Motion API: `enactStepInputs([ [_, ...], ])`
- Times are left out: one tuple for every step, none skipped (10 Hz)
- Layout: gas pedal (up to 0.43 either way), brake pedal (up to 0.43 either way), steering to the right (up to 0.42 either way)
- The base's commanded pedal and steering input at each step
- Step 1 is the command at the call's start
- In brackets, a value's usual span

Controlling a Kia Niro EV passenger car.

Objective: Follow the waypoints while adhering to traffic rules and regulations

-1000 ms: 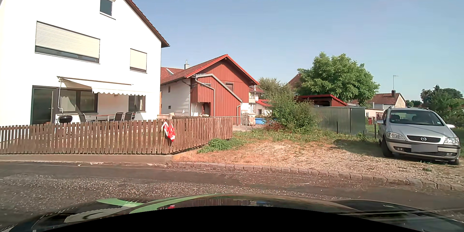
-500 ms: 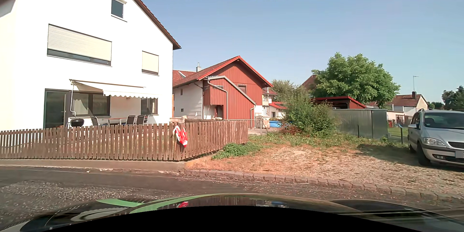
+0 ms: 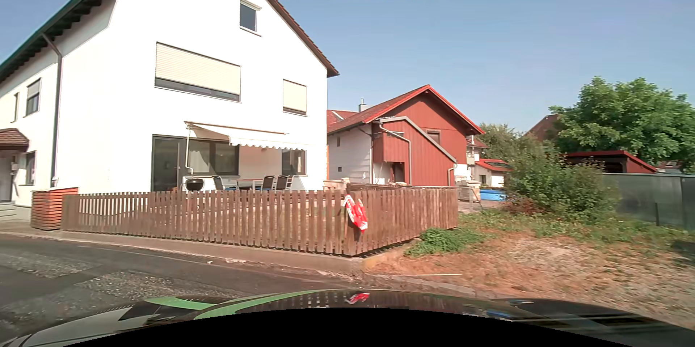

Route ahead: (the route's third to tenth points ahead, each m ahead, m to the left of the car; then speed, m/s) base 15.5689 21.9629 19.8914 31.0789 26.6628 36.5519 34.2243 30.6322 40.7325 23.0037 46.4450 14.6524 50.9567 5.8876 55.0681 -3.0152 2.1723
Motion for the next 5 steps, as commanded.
enactStepInputs([
  [0.280,0.000,-0.969],
  [0.280,0.000,-0.966],
  [0.280,0.000,-0.953],
  [0.280,0.000,-0.929],
  [0.280,0.000,-0.871],
])
